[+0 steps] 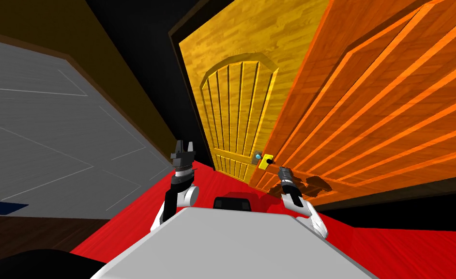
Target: Pull the door open
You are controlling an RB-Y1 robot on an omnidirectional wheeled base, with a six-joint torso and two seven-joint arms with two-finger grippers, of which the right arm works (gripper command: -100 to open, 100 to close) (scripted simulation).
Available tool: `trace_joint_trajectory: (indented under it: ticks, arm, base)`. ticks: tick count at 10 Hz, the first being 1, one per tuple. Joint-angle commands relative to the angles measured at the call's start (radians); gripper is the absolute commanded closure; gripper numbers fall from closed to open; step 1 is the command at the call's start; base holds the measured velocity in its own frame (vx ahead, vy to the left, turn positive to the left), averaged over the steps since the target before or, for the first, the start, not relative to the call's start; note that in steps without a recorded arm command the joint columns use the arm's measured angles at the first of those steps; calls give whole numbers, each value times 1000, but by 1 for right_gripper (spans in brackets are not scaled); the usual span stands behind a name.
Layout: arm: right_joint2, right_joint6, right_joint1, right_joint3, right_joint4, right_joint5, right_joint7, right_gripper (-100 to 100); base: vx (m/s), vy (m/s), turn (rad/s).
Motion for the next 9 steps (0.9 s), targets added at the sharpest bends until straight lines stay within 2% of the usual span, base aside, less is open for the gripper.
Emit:
trace_joint_trajectory:
  ticks: [1,3,5,6,7,9]
  arm:
    - [2,-5,4,10,-6,2,-6,-100]
    - [8,-12,5,31,-16,5,-14,-100]
    - [15,-21,3,58,-28,10,-23,-100]
    - [10,-18,2,48,-21,8,-20,-100]
    - [-1,-14,18,22,-8,3,-15,-100]
    - [-15,-10,37,-15,11,-4,-7,-100]
  base:
    - [-217,0,11]
    - [-214,82,66]
    - [-159,168,92]
    - [-62,67,16]
    - [-49,-18,-189]
    - [-46,-130,-171]
